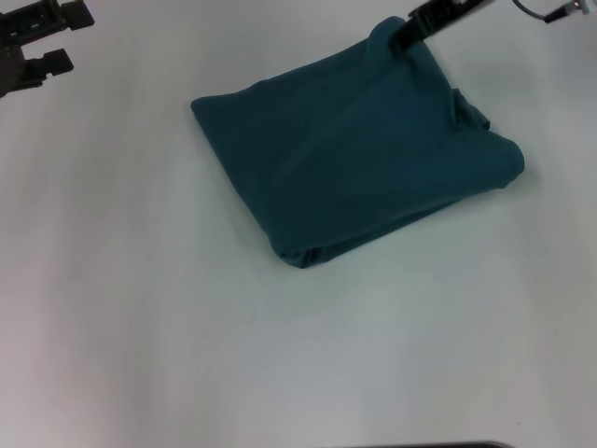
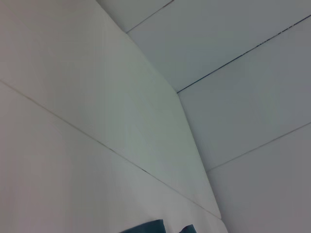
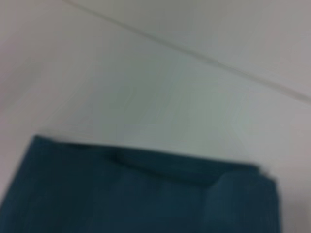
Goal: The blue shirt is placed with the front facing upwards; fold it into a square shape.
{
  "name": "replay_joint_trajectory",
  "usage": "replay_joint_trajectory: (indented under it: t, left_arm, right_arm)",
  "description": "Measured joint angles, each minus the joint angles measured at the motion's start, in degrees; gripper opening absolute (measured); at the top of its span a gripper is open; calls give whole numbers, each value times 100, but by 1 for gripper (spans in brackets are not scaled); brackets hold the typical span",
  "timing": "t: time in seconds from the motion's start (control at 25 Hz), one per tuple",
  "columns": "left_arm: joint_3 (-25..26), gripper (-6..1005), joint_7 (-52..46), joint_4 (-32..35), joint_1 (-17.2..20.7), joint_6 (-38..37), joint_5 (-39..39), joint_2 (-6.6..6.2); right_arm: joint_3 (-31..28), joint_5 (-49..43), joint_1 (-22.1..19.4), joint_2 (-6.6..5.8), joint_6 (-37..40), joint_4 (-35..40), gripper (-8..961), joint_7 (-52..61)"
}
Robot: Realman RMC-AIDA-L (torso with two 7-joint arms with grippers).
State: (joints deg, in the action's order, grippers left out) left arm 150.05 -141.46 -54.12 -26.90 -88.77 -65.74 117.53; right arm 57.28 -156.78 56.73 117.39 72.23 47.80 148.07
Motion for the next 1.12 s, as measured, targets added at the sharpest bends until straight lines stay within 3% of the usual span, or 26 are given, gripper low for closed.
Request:
replay_joint_trajectory:
  t: [0.12, 0.28, 0.64, 0.84, 0.96, 1.12]
  left_arm:
    - [13, 948, -8, -15, 0, 2, 0, -5]
    - [12, 948, -10, -14, -9, 5, 0, -15]
    - [5, 949, 30, 5, -16, 19, 0, -75]
    - [-33, 949, 55, 13, -24, 72, 28, -64]
    - [-87, 948, 148, 44, -50, 80, 47, -42]
    - [-431, 948, -10, 244, -65, 45, 144, -70]
  right_arm:
    - [-229, 342, -98, -68, 425, 19, 627, -53]
    - [-439, 1002, -380, -81, 966, 129, 624, -280]
    - [-1404, 3237, -1865, -225, 2166, 690, 619, -2038]
    - [-1859, 4399, -2903, -118, 2311, 646, 623, -2903]
    - [-2158, 4704, -3262, -52, 2322, 469, 625, -3153]
    - [-2573, 4810, -3582, -112, 2652, 50, 627, -3519]
